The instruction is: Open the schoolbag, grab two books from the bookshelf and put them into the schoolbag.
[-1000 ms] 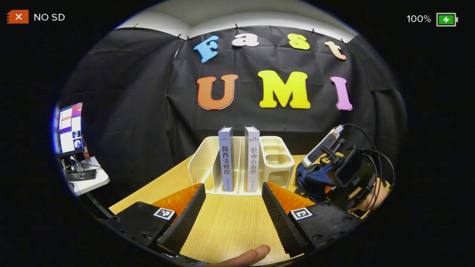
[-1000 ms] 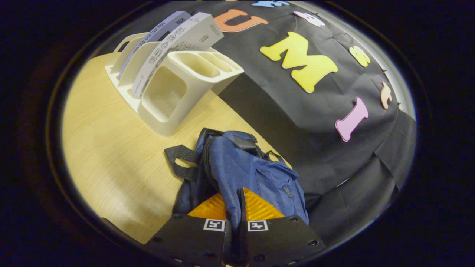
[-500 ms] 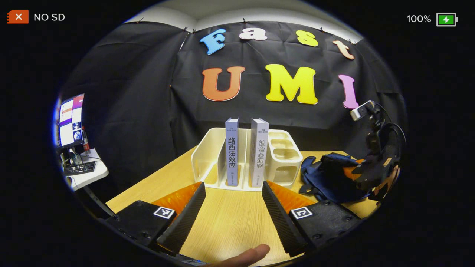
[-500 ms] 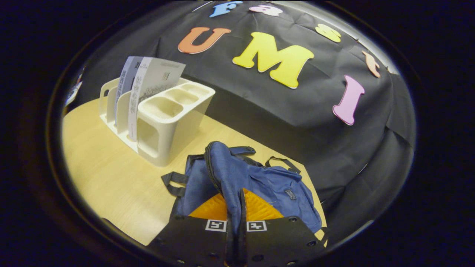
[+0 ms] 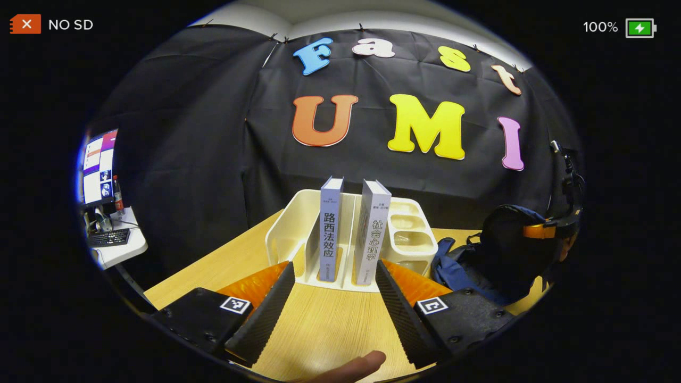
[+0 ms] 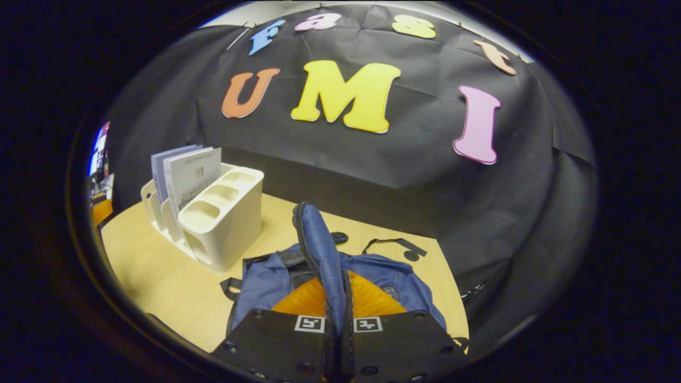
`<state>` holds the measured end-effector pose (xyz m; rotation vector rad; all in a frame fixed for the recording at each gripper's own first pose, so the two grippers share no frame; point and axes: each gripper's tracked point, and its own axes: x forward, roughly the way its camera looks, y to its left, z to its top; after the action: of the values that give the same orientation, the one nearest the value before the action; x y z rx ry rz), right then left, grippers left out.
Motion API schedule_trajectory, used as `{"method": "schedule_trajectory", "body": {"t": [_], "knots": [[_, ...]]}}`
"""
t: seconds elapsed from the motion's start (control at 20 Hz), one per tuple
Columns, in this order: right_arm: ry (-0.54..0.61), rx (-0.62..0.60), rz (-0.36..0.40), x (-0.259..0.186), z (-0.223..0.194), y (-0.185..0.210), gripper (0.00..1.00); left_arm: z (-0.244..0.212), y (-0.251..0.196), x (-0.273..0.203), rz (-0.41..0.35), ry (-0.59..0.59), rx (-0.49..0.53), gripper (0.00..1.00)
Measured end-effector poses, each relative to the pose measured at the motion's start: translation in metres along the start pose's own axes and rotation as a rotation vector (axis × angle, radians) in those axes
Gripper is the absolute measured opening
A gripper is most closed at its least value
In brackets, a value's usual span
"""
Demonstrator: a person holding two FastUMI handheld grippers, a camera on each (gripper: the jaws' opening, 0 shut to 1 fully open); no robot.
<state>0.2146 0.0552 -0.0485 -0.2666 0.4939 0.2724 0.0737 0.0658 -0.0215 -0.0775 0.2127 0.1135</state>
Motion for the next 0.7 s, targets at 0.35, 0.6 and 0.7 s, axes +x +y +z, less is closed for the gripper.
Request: {"method": "schedule_trajectory", "body": {"t": [0.35,0.6,0.7], "knots": [[-0.028,0.049,0.028,0.000,0.034,-0.049,0.05,0.053,-0.039,0.041,-0.032,-0.021,0.037,0.98],[-0.026,0.075,0.042,0.008,0.048,-0.067,0.05,0.090,-0.061,0.094,-0.054,-0.001,0.083,0.97],[-0.030,0.076,0.048,0.010,0.051,-0.070,0.05,0.091,-0.066,0.120,-0.056,0.052,0.116,0.97]]}}
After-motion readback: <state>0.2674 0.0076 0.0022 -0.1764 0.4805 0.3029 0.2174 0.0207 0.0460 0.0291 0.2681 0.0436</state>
